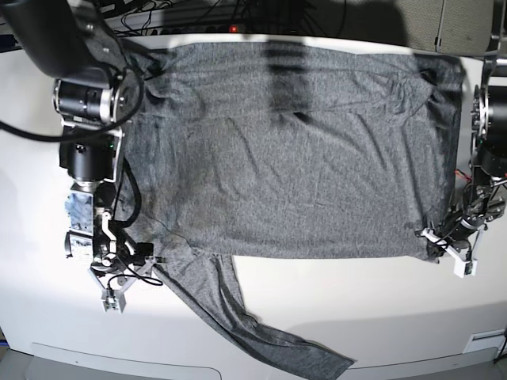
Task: Fold the T-shirt properly
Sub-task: 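Pinch the hem corners with both grippers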
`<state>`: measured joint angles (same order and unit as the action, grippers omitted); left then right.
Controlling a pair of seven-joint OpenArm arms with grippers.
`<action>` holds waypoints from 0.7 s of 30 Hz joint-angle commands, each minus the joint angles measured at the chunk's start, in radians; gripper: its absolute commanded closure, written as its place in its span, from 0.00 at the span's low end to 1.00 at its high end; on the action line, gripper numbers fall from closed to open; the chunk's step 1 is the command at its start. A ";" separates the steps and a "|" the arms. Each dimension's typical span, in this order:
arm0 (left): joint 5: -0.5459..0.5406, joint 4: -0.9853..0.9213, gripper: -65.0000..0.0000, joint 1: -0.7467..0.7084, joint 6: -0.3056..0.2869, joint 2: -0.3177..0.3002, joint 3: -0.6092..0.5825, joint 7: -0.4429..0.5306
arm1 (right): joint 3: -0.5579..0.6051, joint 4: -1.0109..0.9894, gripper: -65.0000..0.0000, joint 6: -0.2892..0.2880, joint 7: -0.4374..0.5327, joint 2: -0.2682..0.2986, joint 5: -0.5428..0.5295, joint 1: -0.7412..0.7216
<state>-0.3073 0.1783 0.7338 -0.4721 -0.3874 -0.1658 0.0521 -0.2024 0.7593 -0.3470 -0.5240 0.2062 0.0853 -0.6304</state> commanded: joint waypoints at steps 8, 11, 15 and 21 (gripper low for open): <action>-0.008 0.013 1.00 0.033 -0.004 -0.014 0.001 0.032 | -0.001 -0.099 0.48 0.017 0.016 0.059 0.004 -0.034; -0.008 0.013 1.00 0.033 -0.004 -0.014 0.001 0.031 | -0.001 -0.106 0.48 0.005 0.035 0.054 -0.022 -0.034; -0.008 0.013 1.00 0.033 -0.004 -0.014 0.001 0.031 | 0.000 -0.109 0.53 0.002 0.061 0.054 -0.017 -0.038; -0.008 0.013 1.00 0.033 -0.004 -0.011 0.001 0.032 | 0.000 -0.149 0.56 0.002 0.097 0.051 -0.017 -0.031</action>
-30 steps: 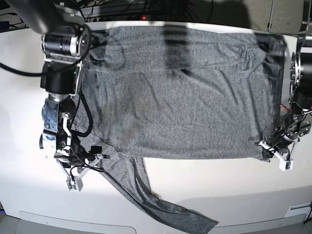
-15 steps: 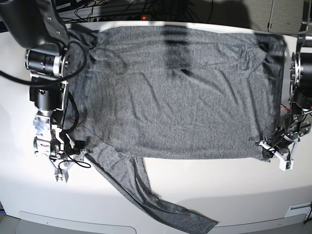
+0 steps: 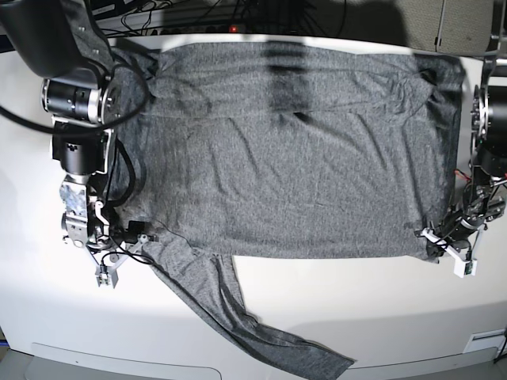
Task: Fold the T-shirt properly
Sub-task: 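Pinch the hem corners with both grippers, then lift the hem with both grippers and fold it toward the collar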
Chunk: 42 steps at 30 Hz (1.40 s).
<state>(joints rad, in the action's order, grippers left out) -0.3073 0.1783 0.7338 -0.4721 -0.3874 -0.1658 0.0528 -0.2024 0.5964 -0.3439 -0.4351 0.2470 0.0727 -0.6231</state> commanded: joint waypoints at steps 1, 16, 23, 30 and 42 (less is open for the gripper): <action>-0.008 0.013 1.00 0.033 -0.004 -0.011 0.001 0.031 | 0.000 0.005 0.59 -0.001 0.008 0.011 -0.004 -0.039; -0.008 0.013 1.00 0.034 -0.004 -0.012 0.001 0.043 | 0.000 -0.031 1.00 0.000 0.033 0.019 -0.004 -0.047; -0.008 0.014 1.00 0.034 -0.004 -0.012 0.001 0.076 | 0.000 0.031 1.00 0.000 0.033 0.019 0.002 -0.047; -0.007 0.022 1.00 0.034 -0.005 -0.024 0.001 0.074 | 0.000 0.137 1.00 -0.029 -0.013 0.019 -0.027 -0.045; -0.009 0.206 1.00 0.027 -0.098 -0.100 0.001 -0.123 | 0.000 0.171 1.00 -0.193 -0.037 0.020 -0.057 -0.038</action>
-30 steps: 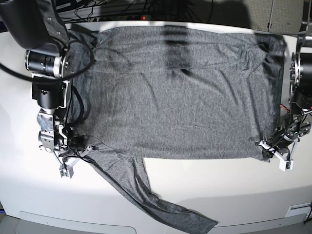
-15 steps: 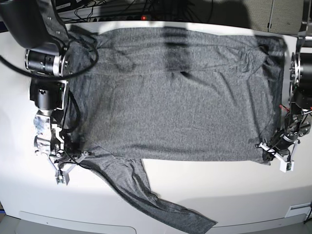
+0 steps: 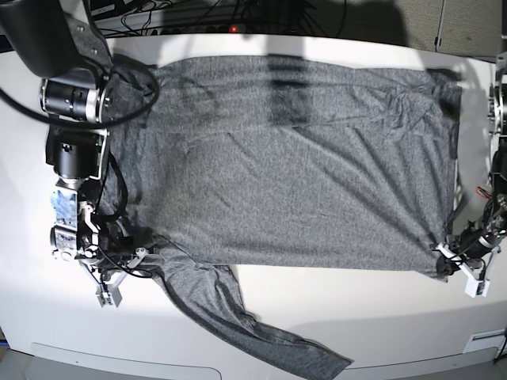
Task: Fold the T-shirt properly
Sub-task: 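Lift the hem with both grippers and fold it toward the collar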
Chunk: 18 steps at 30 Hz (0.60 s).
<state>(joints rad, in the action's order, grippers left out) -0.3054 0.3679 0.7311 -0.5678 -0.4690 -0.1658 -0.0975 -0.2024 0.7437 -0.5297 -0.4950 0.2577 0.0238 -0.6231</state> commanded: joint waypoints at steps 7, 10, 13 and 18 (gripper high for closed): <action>-0.068 0.040 1.00 0.018 -0.080 -0.034 0.001 -0.063 | 0.023 0.179 1.00 -0.041 -0.003 0.009 -0.035 0.059; -0.117 0.054 1.00 -0.015 -0.114 -0.034 0.001 -0.059 | 0.043 0.300 1.00 -0.039 -0.011 0.008 -0.037 0.150; -0.118 0.122 1.00 -0.073 -0.114 -0.042 0.001 -0.060 | 0.046 0.400 1.00 -0.039 -0.023 0.011 -0.063 0.229; -0.120 0.344 1.00 -0.221 -0.114 -0.100 0.002 -0.064 | 0.045 0.546 1.00 -0.039 -0.031 0.028 -0.066 0.340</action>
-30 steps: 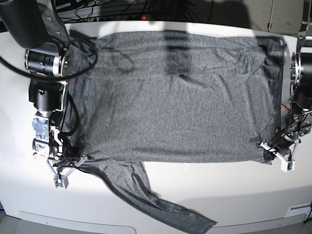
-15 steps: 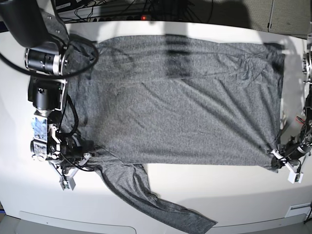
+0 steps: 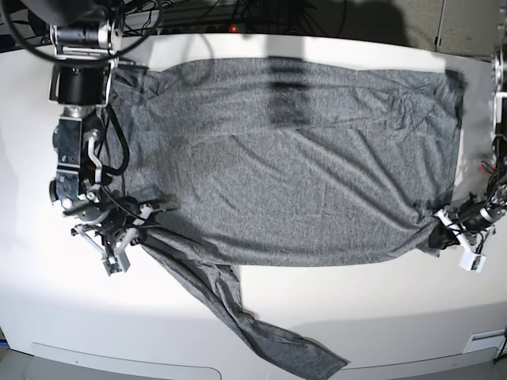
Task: Fold the T-shirt properly
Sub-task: 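Lift the hem with both grippers and fold it toward the collar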
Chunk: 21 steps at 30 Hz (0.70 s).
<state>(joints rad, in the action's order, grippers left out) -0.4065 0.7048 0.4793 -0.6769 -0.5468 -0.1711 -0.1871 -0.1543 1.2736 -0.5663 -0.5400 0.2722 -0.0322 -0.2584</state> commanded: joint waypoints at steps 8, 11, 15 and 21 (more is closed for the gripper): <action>-0.078 0.376 1.00 -0.198 -0.003 -0.120 0.104 -0.019 | -0.017 0.197 1.00 -0.001 -0.003 0.030 -0.015 0.113; -0.108 0.460 1.00 -0.259 -0.001 -0.119 0.192 -0.080 | -0.044 0.258 1.00 -0.001 -0.003 0.030 -0.032 0.156; -0.196 0.542 1.00 -0.339 -0.005 -0.119 0.294 -0.119 | -0.088 0.336 1.00 0.000 -0.007 0.030 -0.036 0.208; -0.205 0.635 1.00 -0.444 -0.004 -0.119 0.354 -0.135 | -0.151 0.412 1.00 0.000 -0.016 0.031 -0.084 0.263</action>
<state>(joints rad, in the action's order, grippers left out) -0.5953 1.3235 0.0177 -0.6807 -0.6434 0.1730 -0.3450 -0.3008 1.6649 -0.5659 -0.5789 0.2909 -0.1081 0.0208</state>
